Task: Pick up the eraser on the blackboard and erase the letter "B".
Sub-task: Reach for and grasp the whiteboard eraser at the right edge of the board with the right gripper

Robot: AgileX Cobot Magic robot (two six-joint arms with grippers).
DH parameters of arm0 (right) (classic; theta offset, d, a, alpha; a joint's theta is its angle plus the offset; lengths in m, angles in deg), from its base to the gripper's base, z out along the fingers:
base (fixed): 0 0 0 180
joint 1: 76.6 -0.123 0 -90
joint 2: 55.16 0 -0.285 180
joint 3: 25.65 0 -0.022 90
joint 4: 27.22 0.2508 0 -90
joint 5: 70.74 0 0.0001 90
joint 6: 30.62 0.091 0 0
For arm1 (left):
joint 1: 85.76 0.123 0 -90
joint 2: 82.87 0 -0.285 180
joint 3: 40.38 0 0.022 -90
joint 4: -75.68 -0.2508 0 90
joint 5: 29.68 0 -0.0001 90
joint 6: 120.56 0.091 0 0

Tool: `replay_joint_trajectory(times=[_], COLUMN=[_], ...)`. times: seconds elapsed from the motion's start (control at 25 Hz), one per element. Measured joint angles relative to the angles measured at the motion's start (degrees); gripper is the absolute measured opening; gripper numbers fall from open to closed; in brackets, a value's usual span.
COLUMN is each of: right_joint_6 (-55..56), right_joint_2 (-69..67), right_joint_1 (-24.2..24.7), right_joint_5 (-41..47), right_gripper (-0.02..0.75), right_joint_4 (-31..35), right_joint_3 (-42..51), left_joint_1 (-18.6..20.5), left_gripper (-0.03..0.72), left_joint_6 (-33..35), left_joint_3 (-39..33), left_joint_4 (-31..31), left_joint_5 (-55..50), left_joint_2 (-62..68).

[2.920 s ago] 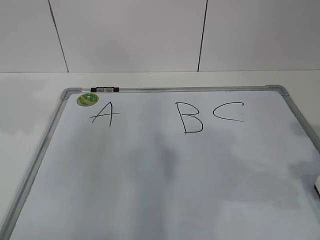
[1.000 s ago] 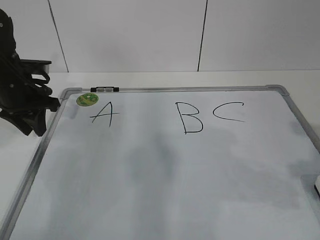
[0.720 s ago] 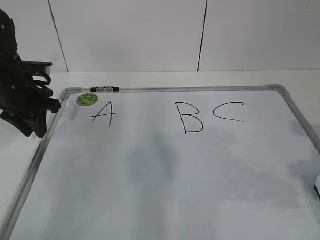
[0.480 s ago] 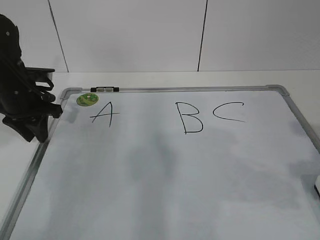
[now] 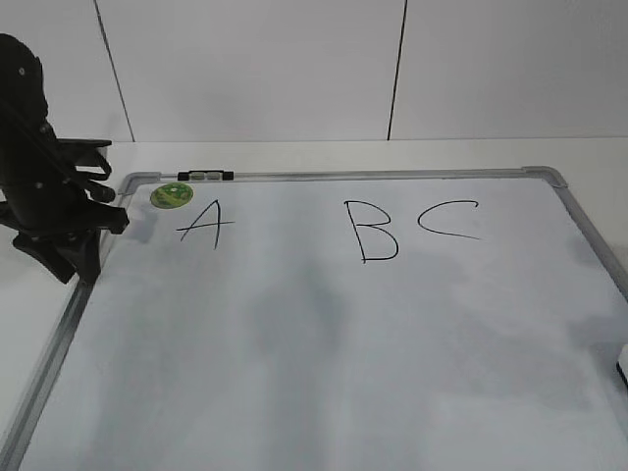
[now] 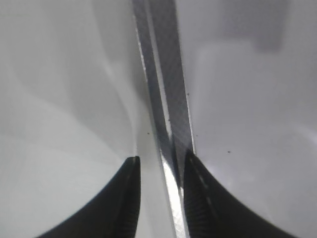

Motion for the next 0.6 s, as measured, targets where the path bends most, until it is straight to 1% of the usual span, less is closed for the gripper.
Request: replay_joint_trajectory(times=[0.16, 0.36, 0.52, 0.6], right_joint_6=[0.0, 0.0, 0.0, 0.0], right_joint_2=[0.0, 0.0, 0.0, 0.0], right_joint_1=[0.0, 0.0, 0.0, 0.0], right_joint_5=[0.0, 0.0, 0.0, 0.0], right_gripper=[0.566, 0.566, 0.566, 0.566], right_joint_4=[-0.1, -0.1, -0.1, -0.1], right_joint_3=[0.0, 0.0, 0.0, 0.0], left_joint_1=[0.0, 0.0, 0.0, 0.0], left_gripper=[0.187, 0.155, 0.076, 0.050], left_joint_6=[0.0, 0.0, 0.0, -0.5], left_joint_3=[0.0, 0.0, 0.0, 0.0], left_joint_4=[0.2, 0.3, 0.6, 0.8], left_joint_5=[0.0, 0.0, 0.0, 0.0], left_joint_2=[0.0, 0.0, 0.0, 0.0])
